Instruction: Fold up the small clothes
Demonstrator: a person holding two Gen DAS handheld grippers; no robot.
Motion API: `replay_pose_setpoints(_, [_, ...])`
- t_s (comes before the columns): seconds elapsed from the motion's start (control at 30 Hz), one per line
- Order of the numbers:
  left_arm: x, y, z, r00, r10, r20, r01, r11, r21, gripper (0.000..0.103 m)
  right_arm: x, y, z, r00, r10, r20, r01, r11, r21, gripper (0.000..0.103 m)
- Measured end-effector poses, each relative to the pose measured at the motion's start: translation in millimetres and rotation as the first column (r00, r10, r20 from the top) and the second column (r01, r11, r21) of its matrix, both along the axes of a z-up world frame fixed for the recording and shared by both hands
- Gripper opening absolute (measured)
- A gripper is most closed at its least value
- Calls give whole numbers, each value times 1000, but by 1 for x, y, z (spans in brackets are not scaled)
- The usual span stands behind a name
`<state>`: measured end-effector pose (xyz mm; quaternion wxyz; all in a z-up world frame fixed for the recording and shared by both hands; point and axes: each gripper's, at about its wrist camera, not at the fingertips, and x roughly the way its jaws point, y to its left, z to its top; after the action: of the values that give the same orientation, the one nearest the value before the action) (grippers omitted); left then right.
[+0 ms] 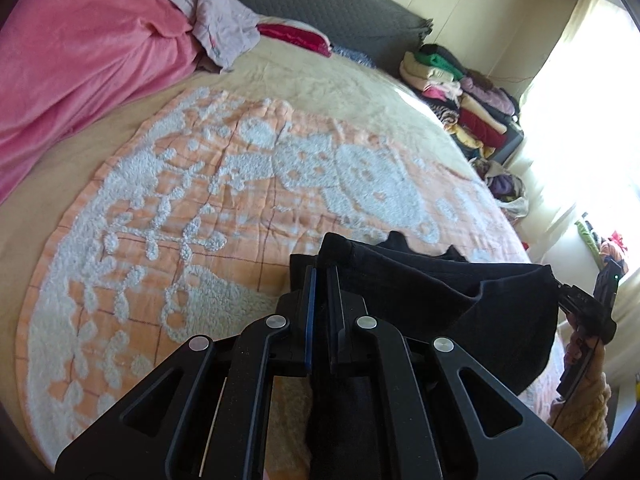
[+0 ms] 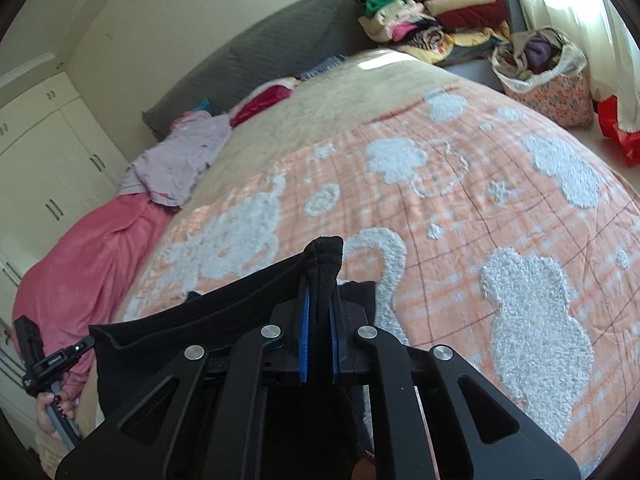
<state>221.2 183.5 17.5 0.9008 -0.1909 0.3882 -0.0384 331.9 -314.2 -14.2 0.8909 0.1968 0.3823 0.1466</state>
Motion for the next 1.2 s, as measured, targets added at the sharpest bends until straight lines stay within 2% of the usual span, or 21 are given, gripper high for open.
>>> replay_pose_setpoints(0.2, [17, 6, -30, 998, 15, -69, -16, 1000, -9, 0, 15, 10, -33, 996, -29, -82, 23, 996, -81, 9])
replay_pose_setpoints(0.3, [18, 4, -38, 996, 14, -89, -14, 1000, 7, 1, 16, 11, -42, 993, -62, -104, 46, 989, -143, 27])
replay_pose_setpoints(0.43, [6, -4, -27, 998, 18, -61, -13, 997, 70, 4, -1, 5, -31, 995, -87, -41, 79, 981, -179, 40])
replay_pose_setpoints(0.5, [-2, -9, -17, 999, 18, -35, -14, 994, 113, 9, -11, 8, -22, 997, -73, 2, 72, 976, -203, 42])
replay_pose_setpoints(0.6, [-5, -30, -5, 998, -59, -8, 60, 988, 146, 13, -22, 20, -12, 999, -13, 43, 23, 968, -252, 48])
replay_pose_setpoints(0.67, [-1, -50, -2, 991, -137, -12, 137, 977, 165, 21, -25, 30, -10, 998, 41, 40, -30, 965, -261, 51])
replay_pose_setpoints(0.73, [7, -68, -2, 979, -200, -30, 202, 966, 159, 28, -30, 44, -10, 995, 100, 22, -90, 957, -275, 55])
replay_pose_setpoints(0.87, [25, -101, -18, 952, -287, -106, 296, 951, 93, 32, -40, 74, -14, 976, 216, -2, -207, 935, -287, 56])
replay_pose_setpoints(0.93, [32, -113, -30, 943, -297, -151, 311, 947, 79, 32, -43, 88, -17, 965, 260, -22, -255, 923, -287, 56])
replay_pose_setpoints(1.07, [41, -137, -46, 924, -329, -195, 354, 928, 112, 32, -43, 109, -28, 948, 311, -69, -316, 893, -321, 56])
replay_pose_setpoints(1.2, [54, -141, -60, 939, -274, -209, 316, 927, 204, 30, -27, 122, -49, 952, 276, -131, -306, 870, -386, 56])
